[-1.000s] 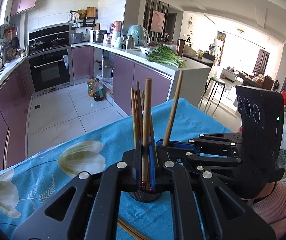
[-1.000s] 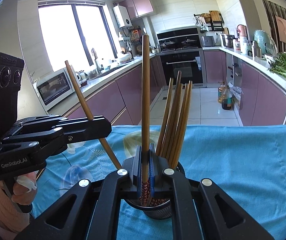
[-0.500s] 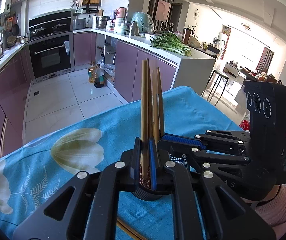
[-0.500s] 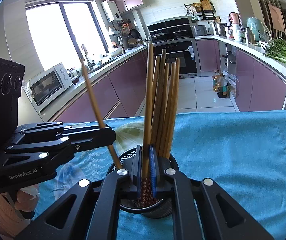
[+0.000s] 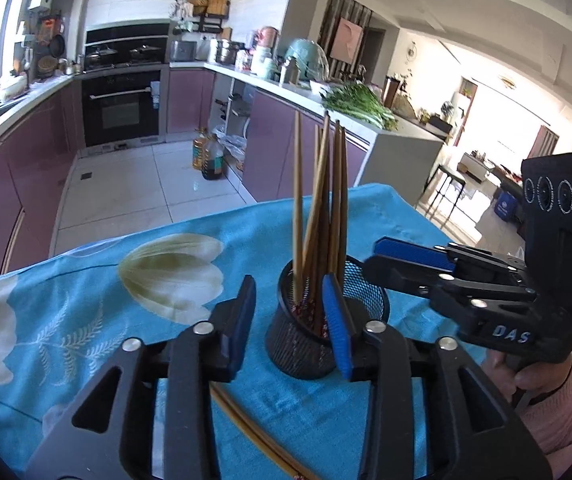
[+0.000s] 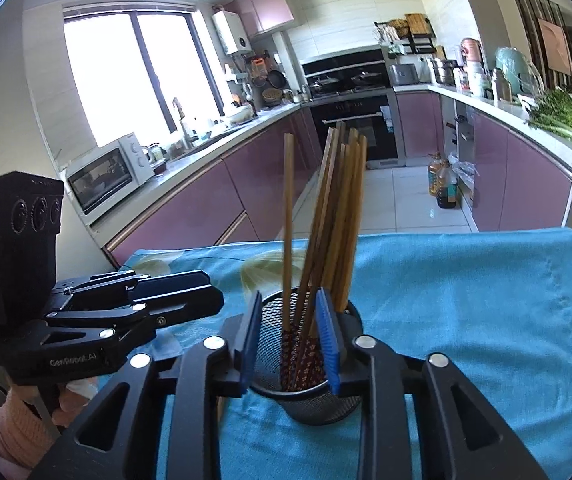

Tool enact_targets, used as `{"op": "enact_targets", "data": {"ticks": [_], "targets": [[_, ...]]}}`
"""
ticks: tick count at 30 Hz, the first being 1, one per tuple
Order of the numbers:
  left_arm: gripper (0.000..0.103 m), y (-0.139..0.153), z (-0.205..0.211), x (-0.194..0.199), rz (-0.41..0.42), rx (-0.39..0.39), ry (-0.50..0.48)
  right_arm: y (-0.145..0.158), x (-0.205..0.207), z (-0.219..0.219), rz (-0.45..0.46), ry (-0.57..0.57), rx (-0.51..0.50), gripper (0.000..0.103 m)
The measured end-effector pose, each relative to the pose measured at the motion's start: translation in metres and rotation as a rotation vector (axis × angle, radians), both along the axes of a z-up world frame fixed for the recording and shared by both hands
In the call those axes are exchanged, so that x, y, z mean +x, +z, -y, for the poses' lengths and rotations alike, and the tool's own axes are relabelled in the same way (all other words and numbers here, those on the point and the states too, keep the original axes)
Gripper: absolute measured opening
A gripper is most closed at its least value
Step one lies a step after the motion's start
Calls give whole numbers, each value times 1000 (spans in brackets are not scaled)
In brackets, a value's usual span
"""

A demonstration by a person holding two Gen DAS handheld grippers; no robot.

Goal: Organize utensils
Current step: 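Move both open grippers back over the last two chopsticks on the tablecloth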

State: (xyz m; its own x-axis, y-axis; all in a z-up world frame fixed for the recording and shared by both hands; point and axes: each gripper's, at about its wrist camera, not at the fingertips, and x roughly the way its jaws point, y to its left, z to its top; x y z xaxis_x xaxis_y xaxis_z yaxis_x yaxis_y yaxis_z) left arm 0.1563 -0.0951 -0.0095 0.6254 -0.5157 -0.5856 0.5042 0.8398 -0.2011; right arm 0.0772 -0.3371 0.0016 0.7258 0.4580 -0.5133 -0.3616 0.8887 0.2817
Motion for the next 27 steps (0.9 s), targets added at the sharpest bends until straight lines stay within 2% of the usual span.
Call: {"op": "enact_targets", "data": {"ticks": [3, 5, 9, 14, 17, 25, 27], "targets": [[46, -1, -17, -16, 34, 10, 52, 3, -19, -9, 26, 85, -22, 37], [56, -4, -31, -27, 55, 25, 101, -1, -29, -17, 23, 136, -42, 39], [70, -15, -54, -44, 61, 47, 181, -22, -36, -34, -43, 199, -68, 40], [73, -40, -68, -56, 16, 68, 220, -63, -31, -52, -178, 220, -87, 40], [73, -57, -71, -61, -15, 79, 232, -79, -30, -61, -221, 220, -107, 40], [73, -85, -77, -68, -71, 91, 250, -94, -35, -73, -262, 211, -131, 38], [73, -90, -78, -68, -82, 92, 247, -97, -37, -74, -266, 206, -138, 35]]}}
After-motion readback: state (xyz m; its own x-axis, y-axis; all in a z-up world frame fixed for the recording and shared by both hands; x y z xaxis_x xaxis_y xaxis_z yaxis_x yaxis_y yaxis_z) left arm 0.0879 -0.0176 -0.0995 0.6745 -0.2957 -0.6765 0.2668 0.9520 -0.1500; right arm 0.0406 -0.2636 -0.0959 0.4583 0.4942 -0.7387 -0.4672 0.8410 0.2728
